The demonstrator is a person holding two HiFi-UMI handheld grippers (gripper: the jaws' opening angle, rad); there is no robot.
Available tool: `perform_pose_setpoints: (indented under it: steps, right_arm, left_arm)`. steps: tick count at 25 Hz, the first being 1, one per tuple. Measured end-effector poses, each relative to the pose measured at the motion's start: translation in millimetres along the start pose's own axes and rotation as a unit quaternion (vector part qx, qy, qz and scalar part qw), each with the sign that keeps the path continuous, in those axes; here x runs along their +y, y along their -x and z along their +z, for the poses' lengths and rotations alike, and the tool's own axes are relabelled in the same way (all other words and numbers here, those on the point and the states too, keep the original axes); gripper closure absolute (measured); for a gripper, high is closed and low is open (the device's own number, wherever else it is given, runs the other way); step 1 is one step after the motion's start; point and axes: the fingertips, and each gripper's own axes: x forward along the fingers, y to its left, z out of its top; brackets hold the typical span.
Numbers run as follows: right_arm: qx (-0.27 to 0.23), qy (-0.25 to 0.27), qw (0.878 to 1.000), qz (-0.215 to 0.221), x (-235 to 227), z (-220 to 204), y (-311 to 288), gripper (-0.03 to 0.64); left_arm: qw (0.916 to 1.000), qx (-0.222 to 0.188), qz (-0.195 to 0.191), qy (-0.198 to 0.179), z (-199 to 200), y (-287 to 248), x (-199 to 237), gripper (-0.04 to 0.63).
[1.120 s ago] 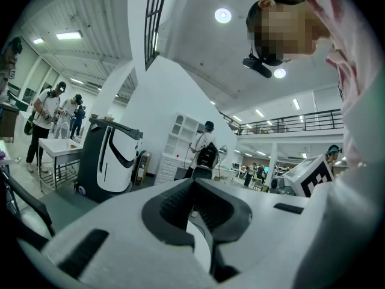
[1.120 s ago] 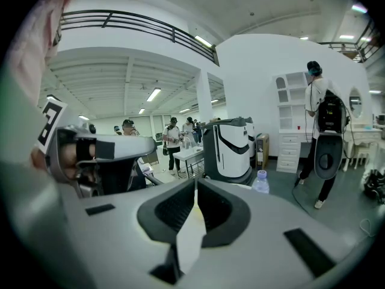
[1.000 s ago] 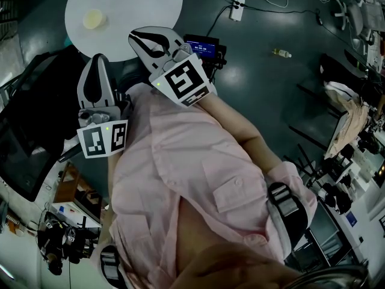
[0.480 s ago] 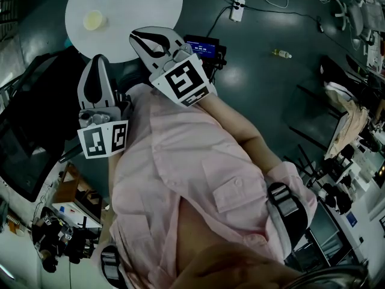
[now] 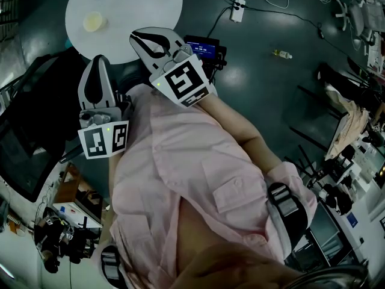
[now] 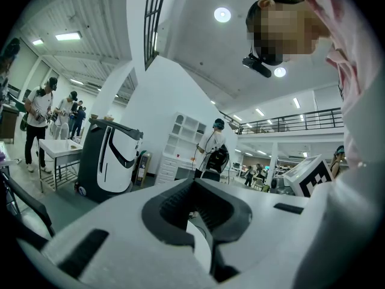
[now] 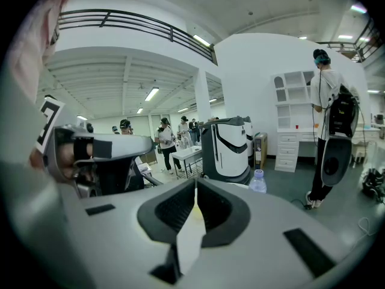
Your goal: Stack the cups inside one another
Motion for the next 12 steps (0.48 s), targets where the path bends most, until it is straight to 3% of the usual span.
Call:
perform_pose_setpoints:
  steps: [12]
  right_arm:
    - [0.0, 0.001, 1.0, 0.005, -3.5, 0.3, 0.0, 0.581]
  left_arm:
    - [1.0, 0.0, 0.004, -0.003, 0.9, -3.5, -2.2, 0.579]
